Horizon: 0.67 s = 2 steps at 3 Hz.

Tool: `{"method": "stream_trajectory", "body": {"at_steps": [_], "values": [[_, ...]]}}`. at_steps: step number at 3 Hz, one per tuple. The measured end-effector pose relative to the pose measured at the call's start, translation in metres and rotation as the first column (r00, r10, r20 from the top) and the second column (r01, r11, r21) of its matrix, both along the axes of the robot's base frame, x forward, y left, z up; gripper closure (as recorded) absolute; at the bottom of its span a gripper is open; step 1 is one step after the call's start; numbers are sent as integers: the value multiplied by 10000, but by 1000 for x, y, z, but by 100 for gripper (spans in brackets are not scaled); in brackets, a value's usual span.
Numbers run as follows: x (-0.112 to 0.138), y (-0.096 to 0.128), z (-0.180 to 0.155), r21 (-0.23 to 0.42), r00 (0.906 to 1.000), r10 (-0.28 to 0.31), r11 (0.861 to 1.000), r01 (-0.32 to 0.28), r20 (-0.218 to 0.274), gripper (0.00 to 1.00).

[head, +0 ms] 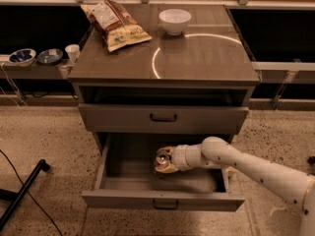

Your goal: Pick orange can from middle drawer and place on counter

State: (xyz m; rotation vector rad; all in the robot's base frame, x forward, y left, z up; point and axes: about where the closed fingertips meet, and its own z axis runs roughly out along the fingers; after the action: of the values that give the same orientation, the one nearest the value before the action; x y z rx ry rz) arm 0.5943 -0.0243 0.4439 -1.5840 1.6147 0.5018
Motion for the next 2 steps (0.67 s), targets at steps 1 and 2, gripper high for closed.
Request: {"method": "stream_trajectory", "body": {"at_steps": [1,2], "values": [[-22,-10,53,1466,9946,682,9860,-792,788,100],[-56,-20,106,1684,9815,1328,9734,-1553,1378,100]]}}
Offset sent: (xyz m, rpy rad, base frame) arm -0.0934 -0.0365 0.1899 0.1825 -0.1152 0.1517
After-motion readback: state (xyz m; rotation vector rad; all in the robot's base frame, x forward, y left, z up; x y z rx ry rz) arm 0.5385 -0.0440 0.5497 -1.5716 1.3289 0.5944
